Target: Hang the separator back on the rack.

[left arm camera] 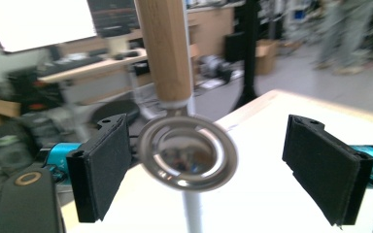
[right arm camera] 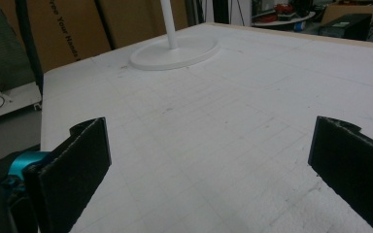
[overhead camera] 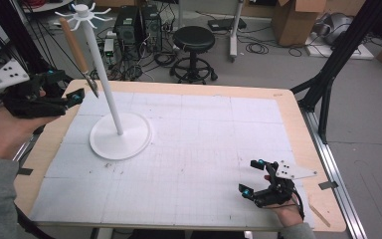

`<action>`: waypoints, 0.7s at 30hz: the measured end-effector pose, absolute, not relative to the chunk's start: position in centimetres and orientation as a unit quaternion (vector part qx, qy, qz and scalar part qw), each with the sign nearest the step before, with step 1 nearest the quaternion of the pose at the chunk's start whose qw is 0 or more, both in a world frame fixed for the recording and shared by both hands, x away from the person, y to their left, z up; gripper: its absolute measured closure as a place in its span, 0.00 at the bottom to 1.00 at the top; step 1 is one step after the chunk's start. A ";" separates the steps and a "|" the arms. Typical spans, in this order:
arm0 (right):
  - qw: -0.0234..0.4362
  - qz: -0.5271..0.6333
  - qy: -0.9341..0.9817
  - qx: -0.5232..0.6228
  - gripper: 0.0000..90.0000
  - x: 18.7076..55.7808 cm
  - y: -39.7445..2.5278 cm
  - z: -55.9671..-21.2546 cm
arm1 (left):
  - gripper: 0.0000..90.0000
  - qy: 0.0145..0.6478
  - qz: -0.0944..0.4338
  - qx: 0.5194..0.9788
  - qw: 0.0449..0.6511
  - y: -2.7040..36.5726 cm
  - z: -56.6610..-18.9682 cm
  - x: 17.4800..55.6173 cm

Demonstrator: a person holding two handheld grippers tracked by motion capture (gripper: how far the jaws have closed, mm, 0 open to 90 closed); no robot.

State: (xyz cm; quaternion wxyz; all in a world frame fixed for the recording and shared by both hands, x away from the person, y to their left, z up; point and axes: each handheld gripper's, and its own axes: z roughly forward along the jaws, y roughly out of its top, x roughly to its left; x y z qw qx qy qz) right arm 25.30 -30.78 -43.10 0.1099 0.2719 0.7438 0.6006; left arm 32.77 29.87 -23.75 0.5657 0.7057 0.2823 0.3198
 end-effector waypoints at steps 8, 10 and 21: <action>0.108 0.599 0.745 0.273 0.01 25.3 -30.9 -43.2 | 0.02 0.303 0.268 0.700 0.588 29.3 -25.6 32.5; 0.109 0.598 0.746 0.273 0.01 25.3 -30.9 -43.2 | 0.02 0.303 0.264 0.701 0.589 29.2 -26.1 32.4; 0.111 0.597 0.747 0.269 0.01 25.3 -30.5 -43.0 | 0.02 0.298 0.267 0.685 0.609 29.4 -28.5 31.4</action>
